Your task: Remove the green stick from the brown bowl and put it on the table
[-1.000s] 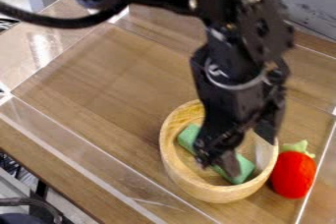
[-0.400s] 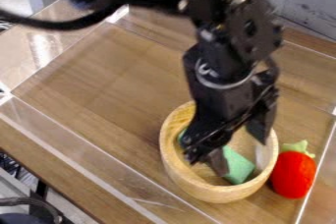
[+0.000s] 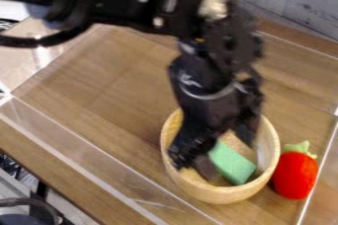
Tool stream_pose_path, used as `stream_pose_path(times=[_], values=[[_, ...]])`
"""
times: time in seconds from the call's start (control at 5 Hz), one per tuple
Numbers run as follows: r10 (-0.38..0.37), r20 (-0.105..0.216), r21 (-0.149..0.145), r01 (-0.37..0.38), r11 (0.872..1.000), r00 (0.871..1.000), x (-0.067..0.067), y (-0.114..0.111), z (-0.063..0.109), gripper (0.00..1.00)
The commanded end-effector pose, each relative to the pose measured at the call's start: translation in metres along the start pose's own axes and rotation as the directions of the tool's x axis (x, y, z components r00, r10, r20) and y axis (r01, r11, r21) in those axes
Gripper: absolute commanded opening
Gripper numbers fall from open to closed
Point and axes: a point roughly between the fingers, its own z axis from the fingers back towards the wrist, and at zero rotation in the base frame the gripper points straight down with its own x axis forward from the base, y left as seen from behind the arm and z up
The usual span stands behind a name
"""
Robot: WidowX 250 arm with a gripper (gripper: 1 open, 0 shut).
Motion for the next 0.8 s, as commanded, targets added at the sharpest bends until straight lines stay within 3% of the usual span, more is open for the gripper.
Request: stream_pose_path(times=[0.0,0.4,0.6], values=[[-0.016,-0.012,-0.017,0.015,1.000,1.000,0.007,-0.006,0.002,1.00],[0.035,-0.015,-0.017,-0.035,0.999,0.999,0.020,0.002,0.004,1.00],[0.046,-0.023,-0.017,-0.046,0.999,0.999,0.011,-0.008,-0.002,1.00]])
